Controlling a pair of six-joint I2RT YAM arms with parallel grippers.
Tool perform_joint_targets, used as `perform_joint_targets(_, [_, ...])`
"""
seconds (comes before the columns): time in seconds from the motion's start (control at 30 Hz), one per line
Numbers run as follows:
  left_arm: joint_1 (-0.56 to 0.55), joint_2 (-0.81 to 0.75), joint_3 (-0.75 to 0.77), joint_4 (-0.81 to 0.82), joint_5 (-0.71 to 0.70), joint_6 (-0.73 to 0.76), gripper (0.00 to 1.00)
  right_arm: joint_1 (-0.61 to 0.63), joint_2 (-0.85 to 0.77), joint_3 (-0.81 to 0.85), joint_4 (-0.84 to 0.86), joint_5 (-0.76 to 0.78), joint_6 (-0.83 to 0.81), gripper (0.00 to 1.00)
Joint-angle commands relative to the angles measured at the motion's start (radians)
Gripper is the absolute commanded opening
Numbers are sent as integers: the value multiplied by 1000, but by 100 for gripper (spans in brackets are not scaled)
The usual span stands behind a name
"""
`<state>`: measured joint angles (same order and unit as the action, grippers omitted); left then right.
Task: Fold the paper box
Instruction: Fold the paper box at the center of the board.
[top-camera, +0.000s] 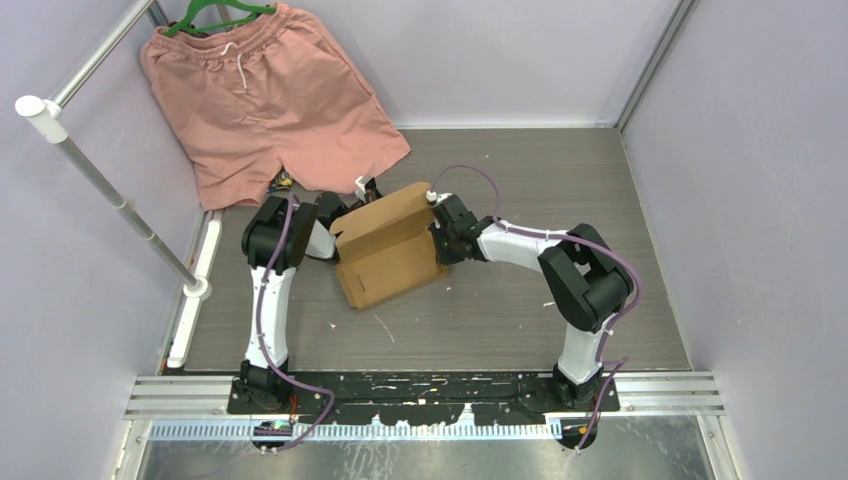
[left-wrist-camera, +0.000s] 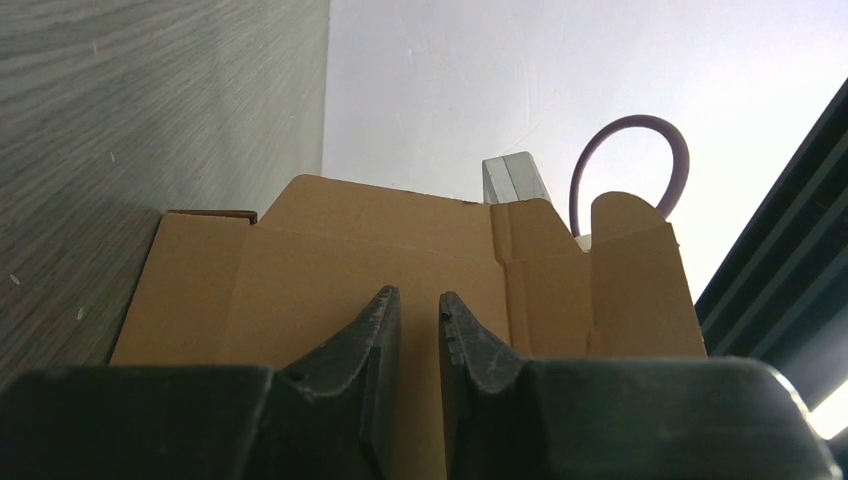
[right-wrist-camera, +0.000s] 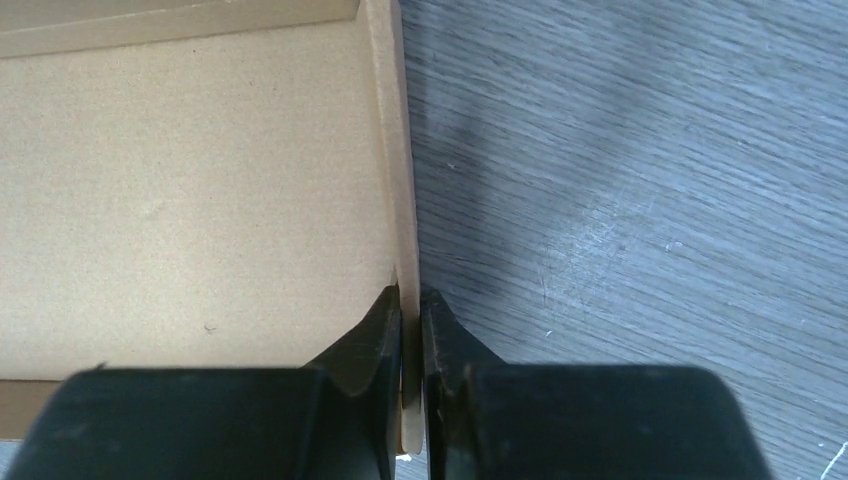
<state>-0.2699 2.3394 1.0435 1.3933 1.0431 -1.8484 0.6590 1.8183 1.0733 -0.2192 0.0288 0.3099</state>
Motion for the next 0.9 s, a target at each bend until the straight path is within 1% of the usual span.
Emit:
perform_joint_targets(0.0, [-23, 11, 25, 38, 35, -3, 22, -2, 43, 26, -39, 69, -6, 1])
perform_joint_targets(0.13, [-32, 19, 41, 38, 33, -10, 22, -2, 58, 37, -86, 146, -32, 1])
perform_joint_targets(0.23, [-26, 7, 26, 38, 19, -5, 21, -4, 58, 38, -99, 162, -39, 1])
perform_joint_targets(0.33, [-13, -28, -5, 38, 7, 4, 21, -2, 48, 37, -116, 157, -34, 1])
perform_joint_targets(0.43, [17, -113, -44, 38, -14, 35, 21, -3, 31, 29, -135, 157, -21, 1])
perform_joint_targets(0.57, [66, -194, -65, 38, -45, 66, 24, -8, 25, 17, -137, 135, -3, 1])
perform_joint_targets(0.73, [123, -201, -52, 37, -54, 88, 27, -12, 5, 5, -145, 130, 7, 1])
perform_joint_targets(0.87, [135, -251, -70, 36, -53, 129, 28, -14, -13, -11, -150, 125, 5, 1])
